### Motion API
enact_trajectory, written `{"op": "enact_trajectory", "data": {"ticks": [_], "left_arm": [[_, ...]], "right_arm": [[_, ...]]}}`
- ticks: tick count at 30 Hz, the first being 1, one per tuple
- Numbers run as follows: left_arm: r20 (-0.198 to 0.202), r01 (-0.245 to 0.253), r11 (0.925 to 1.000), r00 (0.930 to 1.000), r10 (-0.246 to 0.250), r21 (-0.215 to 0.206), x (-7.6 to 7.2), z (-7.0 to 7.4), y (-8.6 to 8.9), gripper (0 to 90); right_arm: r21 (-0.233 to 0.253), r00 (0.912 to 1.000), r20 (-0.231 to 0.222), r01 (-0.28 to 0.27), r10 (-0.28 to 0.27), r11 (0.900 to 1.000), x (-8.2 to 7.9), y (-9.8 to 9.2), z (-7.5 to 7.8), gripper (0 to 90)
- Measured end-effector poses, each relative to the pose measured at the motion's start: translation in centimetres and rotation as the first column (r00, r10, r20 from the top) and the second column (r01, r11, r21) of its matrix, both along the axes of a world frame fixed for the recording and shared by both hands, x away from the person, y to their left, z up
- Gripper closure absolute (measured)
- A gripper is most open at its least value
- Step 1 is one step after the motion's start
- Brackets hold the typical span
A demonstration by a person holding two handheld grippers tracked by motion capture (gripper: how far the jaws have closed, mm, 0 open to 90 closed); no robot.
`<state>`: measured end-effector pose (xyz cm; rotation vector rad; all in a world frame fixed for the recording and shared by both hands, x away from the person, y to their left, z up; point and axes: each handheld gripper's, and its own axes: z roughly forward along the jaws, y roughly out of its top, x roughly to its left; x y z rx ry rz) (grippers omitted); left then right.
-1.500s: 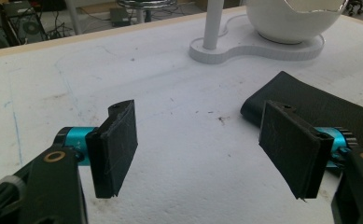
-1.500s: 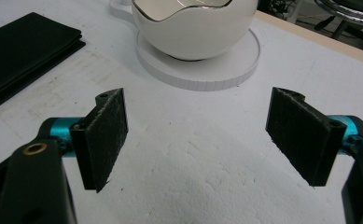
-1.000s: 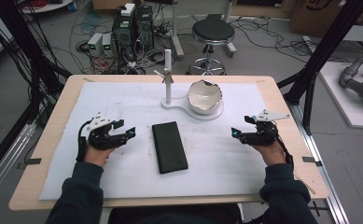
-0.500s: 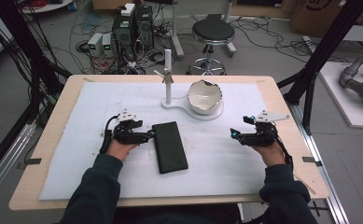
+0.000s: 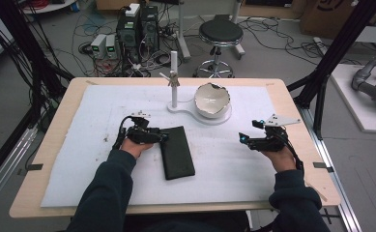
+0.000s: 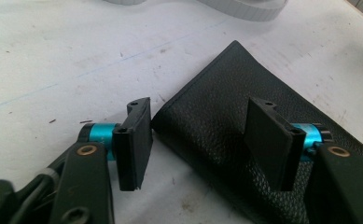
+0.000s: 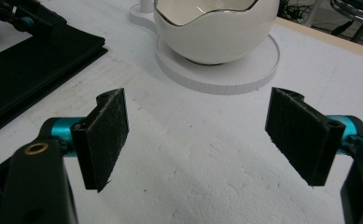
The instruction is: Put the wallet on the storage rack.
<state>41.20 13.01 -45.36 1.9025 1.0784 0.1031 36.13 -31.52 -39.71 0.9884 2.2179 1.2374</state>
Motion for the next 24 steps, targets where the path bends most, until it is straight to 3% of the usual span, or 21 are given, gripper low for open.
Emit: {"op": "enact_trajectory", "data": {"ticks": [3,4,5,6,7,9,12,14,15,17,18,21,24], "left_arm": [[-0.009,-0.026,0.9995,0.9996,0.026,-0.017,0.0,0.0,0.1,45.7],[-0.008,-0.043,0.9984,0.9991,0.043,-0.036,-0.1,0.0,0.2,52.7],[-0.008,-0.043,0.9984,0.9991,0.043,-0.036,-0.1,0.0,0.2,58.1],[-0.018,-0.048,0.997,0.9987,0.047,-0.06,0.0,0.0,0.3,58.1],[-0.029,-0.037,0.9947,0.999,0.035,-0.095,-0.1,0.0,0.2,65.8],[-0.027,-0.025,0.9935,0.9994,0.023,-0.111,-0.1,0.0,0.1,67.8],[0.006,-0.012,0.9861,0.9999,0.013,-0.166,-0.4,0.7,0.1,74.6],[0.041,0.002,0.9748,0.9991,0.007,-0.223,-0.7,1.6,0.3,76.2],[0.041,0.002,0.9748,0.9991,0.007,-0.223,-0.7,1.6,0.3,76.7],[0.08,0.017,0.963,0.9968,0.005,-0.269,-1.1,2.7,0.2,77.6],[0.08,0.017,0.963,0.9968,0.005,-0.269,-1.1,2.7,0.2,77.8],[0.13,0.042,0.9577,0.9915,-0.005,-0.285,-1.5,3.8,-0.3,78.2],[0.168,0.075,0.9589,0.9854,-0.029,-0.274,-1.8,5.2,-1.0,78.3]], "right_arm": [[-0.003,1.0,0.003,-0.005,0.005,1.0,0.0,0.0,0.0,24.2],[-0.009,1.0,0.006,-0.004,0.004,1.0,0.0,0.1,0.0,24.3],[-0.009,1.0,0.006,-0.004,0.004,1.0,0.0,0.1,0.0,24.3],[-0.009,1.0,0.003,-0.007,0.007,1.0,0.0,0.1,0.0,24.4],[-0.013,1.0,0.001,-0.005,0.005,1.0,0.0,0.2,0.0,24.4],[-0.014,1.0,0.002,-0.006,0.007,1.0,0.0,0.2,0.0,24.3],[0.006,1.0,-0.002,0.006,-0.006,1.0,0.0,-0.2,0.1,24.3],[0.016,0.9999,-0.007,0.009,-0.009,1.0,0.1,-0.4,0.1,24.3],[0.016,0.9999,-0.007,0.009,-0.009,1.0,0.1,-0.4,0.1,24.3],[0.021,0.9999,-0.009,-0.005,0.005,1.0,0.1,-0.3,0.1,24.3],[0.023,0.9999,-0.006,-0.01,0.01,1.0,0.0,-0.2,0.1,24.3],[0.034,0.9995,-0.005,-0.03,0.03,0.999,0.0,0.2,0.1,24.2],[0.071,0.9986,-0.014,-0.049,0.05,0.996,0.2,0.5,0.1,24.2]]}}
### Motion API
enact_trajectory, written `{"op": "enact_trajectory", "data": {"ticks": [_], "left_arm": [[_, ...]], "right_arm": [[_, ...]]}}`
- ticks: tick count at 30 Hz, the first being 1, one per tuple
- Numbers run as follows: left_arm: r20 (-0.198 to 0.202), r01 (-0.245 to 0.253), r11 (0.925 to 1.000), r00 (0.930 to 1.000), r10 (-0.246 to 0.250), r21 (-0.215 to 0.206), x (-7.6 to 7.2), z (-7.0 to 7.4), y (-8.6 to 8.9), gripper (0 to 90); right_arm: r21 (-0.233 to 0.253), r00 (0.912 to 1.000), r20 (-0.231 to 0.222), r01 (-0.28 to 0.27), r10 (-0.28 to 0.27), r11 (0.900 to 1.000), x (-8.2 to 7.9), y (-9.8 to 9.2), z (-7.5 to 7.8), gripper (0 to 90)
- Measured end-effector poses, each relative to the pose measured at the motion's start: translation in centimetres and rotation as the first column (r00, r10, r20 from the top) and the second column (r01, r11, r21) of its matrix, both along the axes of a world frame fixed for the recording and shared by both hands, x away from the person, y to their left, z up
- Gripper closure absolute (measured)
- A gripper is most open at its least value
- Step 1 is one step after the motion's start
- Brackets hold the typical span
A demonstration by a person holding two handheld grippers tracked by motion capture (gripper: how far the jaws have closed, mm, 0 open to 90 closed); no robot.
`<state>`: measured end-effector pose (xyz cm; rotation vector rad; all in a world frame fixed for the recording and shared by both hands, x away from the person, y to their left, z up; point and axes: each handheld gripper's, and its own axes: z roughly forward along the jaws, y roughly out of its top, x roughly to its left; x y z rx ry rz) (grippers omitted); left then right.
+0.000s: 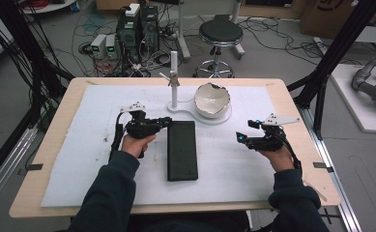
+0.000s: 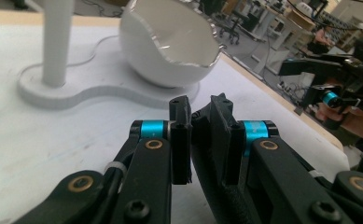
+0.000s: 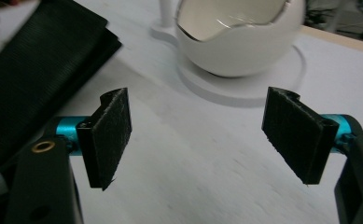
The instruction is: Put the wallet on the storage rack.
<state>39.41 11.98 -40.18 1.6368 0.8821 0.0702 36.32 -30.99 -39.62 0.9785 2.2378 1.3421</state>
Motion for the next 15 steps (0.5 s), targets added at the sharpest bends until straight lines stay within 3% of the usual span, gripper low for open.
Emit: {"op": "enact_trajectory", "data": {"ticks": [3,4,5,9,15], "left_arm": [[0.032,0.027,0.9994,0.9991,-0.027,0.023,0.0,1.2,-1.0,78.5],[0.043,0.032,0.9989,0.9985,-0.034,0.033,0.0,1.6,-1.3,78.5],[0.061,0.045,0.9982,0.997,-0.047,0.04,0.1,2.3,-1.9,78.6],[0.077,0.058,0.9965,0.9951,-0.062,0.06,0.3,3.1,-2.5,78.7],[0.111,0.088,0.9948,0.9895,-0.093,0.051,0.3,4.4,-3.4,79.1]], "right_arm": [[0.081,0.9972,-0.017,-0.072,0.073,0.994,0.7,1.7,0.2,24.1],[0.081,0.9972,-0.017,-0.072,0.073,0.994,0.7,1.7,0.2,24.1],[0.079,0.9937,-0.018,-0.109,0.11,0.991,1.1,2.9,0.3,23.8],[0.078,0.9859,-0.026,-0.163,0.165,0.984,1.6,4.4,0.4,23.6],[0.115,0.9707,-0.039,-0.231,0.237,0.966,3.6,6.4,0.8,21.7]]}}
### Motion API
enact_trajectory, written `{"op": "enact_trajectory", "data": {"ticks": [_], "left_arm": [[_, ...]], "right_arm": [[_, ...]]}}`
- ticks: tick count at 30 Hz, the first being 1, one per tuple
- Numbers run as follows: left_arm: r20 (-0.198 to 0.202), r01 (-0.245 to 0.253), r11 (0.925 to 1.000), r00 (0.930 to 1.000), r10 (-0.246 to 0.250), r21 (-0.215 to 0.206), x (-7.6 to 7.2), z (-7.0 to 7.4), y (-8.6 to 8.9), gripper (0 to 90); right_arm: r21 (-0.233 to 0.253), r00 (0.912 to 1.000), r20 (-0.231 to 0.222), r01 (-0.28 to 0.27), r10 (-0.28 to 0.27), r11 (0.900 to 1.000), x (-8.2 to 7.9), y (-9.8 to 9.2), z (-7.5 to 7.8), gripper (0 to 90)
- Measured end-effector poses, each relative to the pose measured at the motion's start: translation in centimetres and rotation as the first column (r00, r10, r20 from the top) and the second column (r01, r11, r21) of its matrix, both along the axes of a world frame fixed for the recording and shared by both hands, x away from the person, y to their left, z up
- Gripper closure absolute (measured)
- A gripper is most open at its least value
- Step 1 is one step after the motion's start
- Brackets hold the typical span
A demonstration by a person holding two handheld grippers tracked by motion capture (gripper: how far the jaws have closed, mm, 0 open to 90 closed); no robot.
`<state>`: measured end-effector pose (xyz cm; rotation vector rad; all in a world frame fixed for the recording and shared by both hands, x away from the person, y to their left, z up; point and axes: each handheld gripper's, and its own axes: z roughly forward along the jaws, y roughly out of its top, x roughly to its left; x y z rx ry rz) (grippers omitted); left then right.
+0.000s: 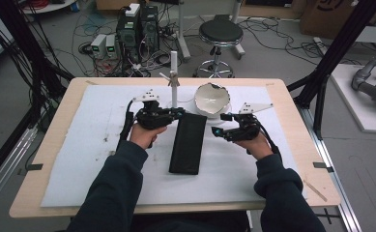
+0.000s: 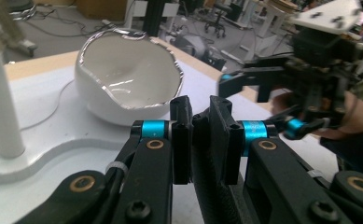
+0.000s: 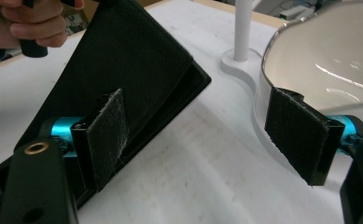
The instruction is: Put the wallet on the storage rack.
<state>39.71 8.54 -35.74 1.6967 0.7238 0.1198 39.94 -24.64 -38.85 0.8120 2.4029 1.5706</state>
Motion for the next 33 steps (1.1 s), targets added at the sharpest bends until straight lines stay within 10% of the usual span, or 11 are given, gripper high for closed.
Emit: {"op": "enact_trajectory", "data": {"ticks": [15,29,33], "left_arm": [[0.052,0.056,0.9984,0.9971,-0.055,-0.012,-0.3,0.7,-0.5,79.0],[0.07,0.049,0.9983,0.9964,-0.047,-0.03,-0.4,0.2,-0.4,78.7],[0.066,0.028,0.9995,0.9974,-0.027,-0.014,-0.2,0.2,0.2,78.3]], "right_arm": [[0.027,0.9898,-0.01,-0.142,0.142,0.99,1.6,2.6,0.0,35.6],[0.078,0.9865,-0.062,-0.146,0.151,0.986,1.8,2.1,0.2,43.0],[0.097,0.9819,-0.044,-0.18,0.184,0.979,1.7,1.2,0.7,66.3]]}}
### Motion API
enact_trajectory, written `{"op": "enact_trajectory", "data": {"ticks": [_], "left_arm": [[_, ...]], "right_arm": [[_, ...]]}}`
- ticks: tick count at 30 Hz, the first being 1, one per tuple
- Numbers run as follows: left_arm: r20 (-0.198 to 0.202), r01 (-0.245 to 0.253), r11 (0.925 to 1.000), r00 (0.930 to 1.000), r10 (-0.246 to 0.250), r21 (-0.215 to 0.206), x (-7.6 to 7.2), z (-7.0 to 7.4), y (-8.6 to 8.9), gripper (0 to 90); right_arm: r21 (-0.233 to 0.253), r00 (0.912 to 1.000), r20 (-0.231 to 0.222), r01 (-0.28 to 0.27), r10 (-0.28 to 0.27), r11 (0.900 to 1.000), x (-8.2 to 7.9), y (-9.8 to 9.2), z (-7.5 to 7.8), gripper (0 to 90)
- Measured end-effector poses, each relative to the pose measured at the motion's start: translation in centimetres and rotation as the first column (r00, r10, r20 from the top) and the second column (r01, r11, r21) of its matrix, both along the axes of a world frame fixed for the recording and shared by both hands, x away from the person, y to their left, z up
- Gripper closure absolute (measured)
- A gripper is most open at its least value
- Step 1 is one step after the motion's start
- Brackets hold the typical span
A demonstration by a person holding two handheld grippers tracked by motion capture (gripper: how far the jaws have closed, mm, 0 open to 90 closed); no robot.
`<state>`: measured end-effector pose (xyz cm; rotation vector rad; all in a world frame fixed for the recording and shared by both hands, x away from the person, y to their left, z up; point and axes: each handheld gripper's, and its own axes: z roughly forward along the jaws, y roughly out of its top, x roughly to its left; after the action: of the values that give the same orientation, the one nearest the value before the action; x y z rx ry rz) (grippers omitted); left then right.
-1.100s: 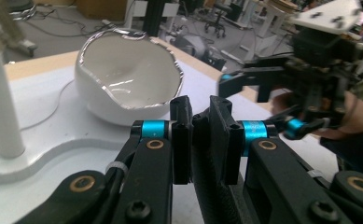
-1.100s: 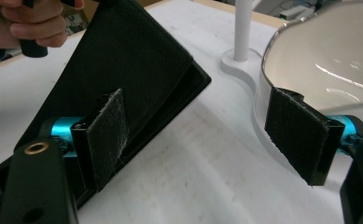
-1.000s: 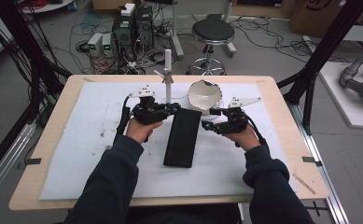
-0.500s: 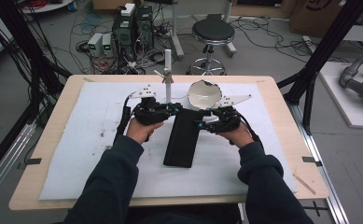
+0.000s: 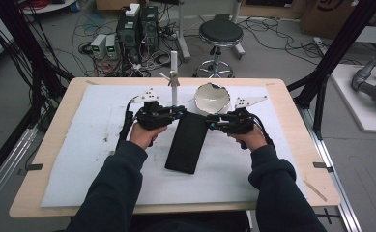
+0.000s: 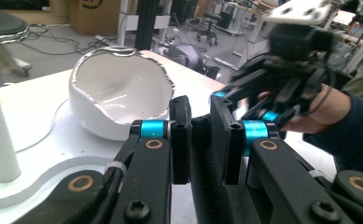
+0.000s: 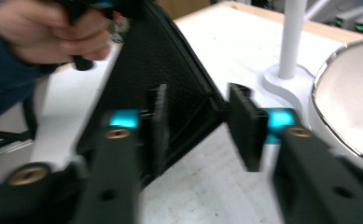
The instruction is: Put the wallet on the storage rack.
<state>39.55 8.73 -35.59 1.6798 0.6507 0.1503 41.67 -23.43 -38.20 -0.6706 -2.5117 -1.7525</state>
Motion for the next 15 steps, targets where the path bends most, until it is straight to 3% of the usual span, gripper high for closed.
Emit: {"op": "enact_trajectory", "data": {"ticks": [2,8,15], "left_arm": [[-0.007,-0.011,0.9999,0.9999,0.011,-0.002,0.1,-0.2,0.3,78.1],[-0.011,-0.018,0.9998,0.9998,0.018,-0.009,0.1,-0.4,0.5,78.1],[-0.011,-0.011,0.9998,0.9999,0.011,-0.019,0.1,-0.5,0.4,77.5]], "right_arm": [[0.017,0.9995,0.028,-0.016,0.016,1.0,-0.2,-0.1,0.4,69.6],[0.047,0.9992,0.017,-0.038,0.038,0.998,-0.4,0.2,0.5,65.9],[0.017,0.9973,0.013,-0.072,0.072,0.997,-0.4,1.5,1.3,64.0]]}}
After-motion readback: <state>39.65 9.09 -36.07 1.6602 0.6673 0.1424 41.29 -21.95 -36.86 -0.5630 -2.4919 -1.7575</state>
